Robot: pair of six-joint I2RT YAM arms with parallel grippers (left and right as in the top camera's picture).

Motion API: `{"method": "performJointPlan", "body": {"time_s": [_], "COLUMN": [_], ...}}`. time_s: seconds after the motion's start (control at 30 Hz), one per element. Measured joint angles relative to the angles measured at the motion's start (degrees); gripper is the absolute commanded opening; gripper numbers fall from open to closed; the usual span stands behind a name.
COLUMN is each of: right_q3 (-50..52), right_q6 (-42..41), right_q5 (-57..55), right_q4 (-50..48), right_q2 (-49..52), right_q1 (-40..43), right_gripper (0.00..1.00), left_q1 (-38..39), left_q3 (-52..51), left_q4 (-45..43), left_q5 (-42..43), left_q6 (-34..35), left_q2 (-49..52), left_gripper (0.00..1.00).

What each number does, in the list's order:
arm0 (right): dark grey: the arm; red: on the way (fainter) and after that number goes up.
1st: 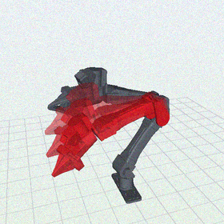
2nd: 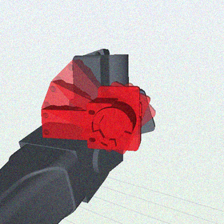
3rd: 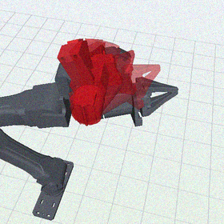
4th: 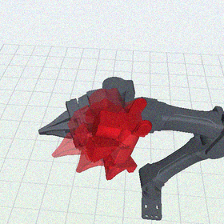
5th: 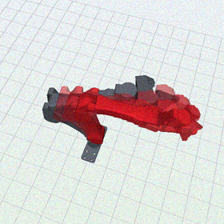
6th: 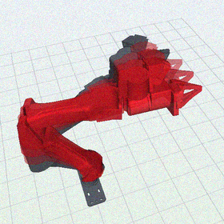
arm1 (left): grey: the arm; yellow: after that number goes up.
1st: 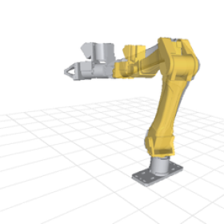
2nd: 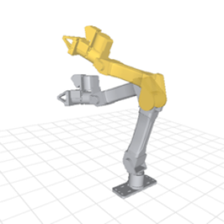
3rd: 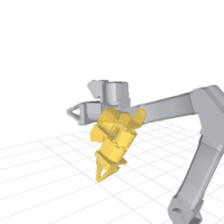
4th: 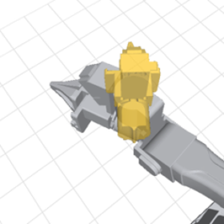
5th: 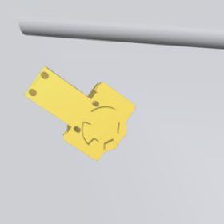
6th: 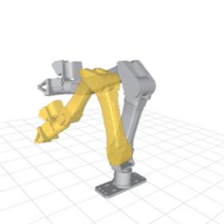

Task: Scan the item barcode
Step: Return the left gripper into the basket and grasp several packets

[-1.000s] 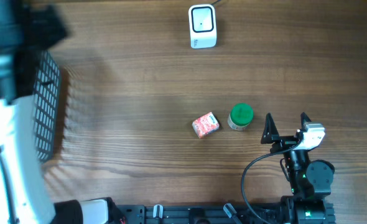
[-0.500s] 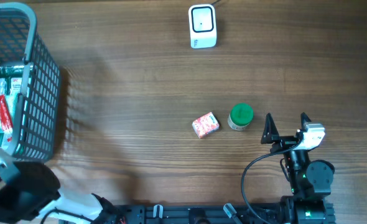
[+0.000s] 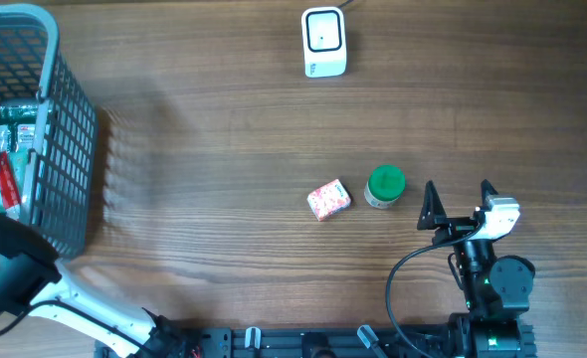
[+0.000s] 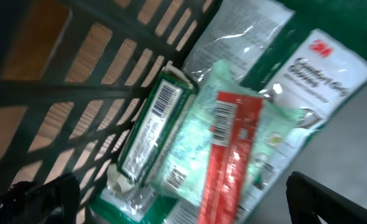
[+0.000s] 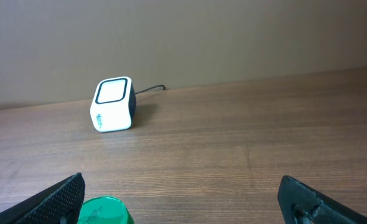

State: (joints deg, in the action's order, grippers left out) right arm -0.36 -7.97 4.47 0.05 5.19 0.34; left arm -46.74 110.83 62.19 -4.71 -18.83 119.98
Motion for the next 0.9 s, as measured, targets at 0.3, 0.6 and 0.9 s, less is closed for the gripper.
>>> {"method": "performJointPlan", "body": {"time_s": [0.3, 0.6, 0.9], "right_q3": [0.0, 0.0, 0.0], "right_q6": [0.0, 0.0, 0.0], "right_q5": [0.0, 0.0, 0.0], "right_q4": [0.0, 0.0, -0.02], "right_q2": [0.0, 0.0, 0.0], "right_q1": [0.0, 0.0, 0.0], "right_gripper": [1.0, 1.0, 1.0], "left_q1": [-1.55, -1.55, -1.55], "left_q3": [0.0, 0.0, 0.02], "left_q4": [-2.29, -2.71, -2.05], "left_q5": [2.6, 5.29, 7.08], "left_q6": [-6.1, -10.73, -11.63], "left_q2": [4.24, 6.14, 9.94], "left_gripper": [1.0, 1.0, 1.0]}}
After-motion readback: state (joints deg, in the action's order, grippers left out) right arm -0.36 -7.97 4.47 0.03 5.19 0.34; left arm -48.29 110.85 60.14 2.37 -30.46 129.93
